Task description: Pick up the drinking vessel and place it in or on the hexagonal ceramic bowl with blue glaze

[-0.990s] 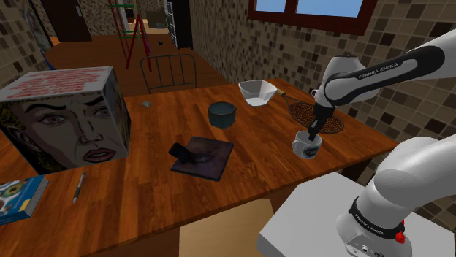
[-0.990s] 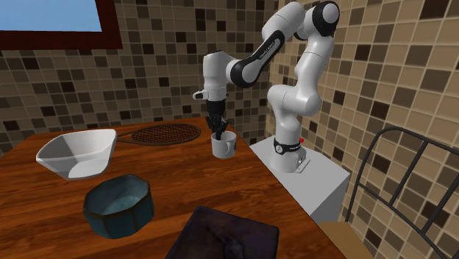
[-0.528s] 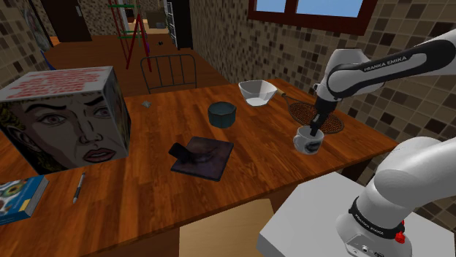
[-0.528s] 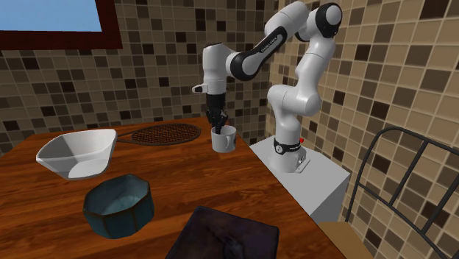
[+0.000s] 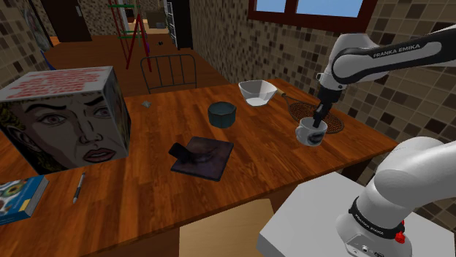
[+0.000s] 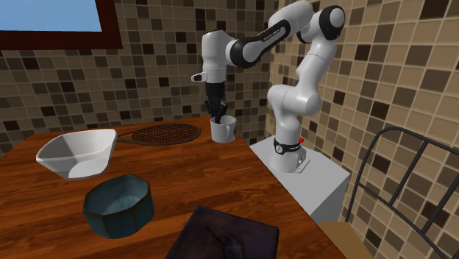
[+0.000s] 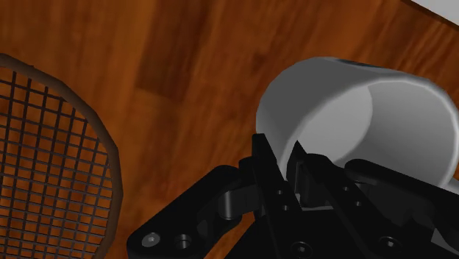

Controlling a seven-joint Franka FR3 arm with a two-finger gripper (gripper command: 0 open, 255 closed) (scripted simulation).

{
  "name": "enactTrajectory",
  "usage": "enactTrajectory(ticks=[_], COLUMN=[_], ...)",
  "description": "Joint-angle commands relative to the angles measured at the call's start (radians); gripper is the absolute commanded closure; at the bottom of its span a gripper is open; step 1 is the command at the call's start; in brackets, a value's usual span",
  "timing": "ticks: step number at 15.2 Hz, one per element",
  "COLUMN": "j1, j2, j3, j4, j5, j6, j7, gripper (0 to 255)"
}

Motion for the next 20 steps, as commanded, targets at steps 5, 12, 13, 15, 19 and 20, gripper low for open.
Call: enactTrajectory(ticks=[5,12,13,15,19,20], j1=[0.004,0.01,0.011,0.012,0.016,0.03], j2=[-0.031,-0.049,-0.05,-0.052,-0.053,-0.018], j3=[0.021,0.04,0.043,0.048,0.056,0.063], j4=[0.06,0.142,0.155,0.18,0.225,0.246], j5=[0.013,0.029,0.031,0.035,0.042,0.055], j6=[-0.091,-0.191,-0.205,-0.233,-0.278,-0.264], j7=[0.005,0.007,0.007,0.008,0.008,0.02], gripper=[255,255,255,255,255,255])
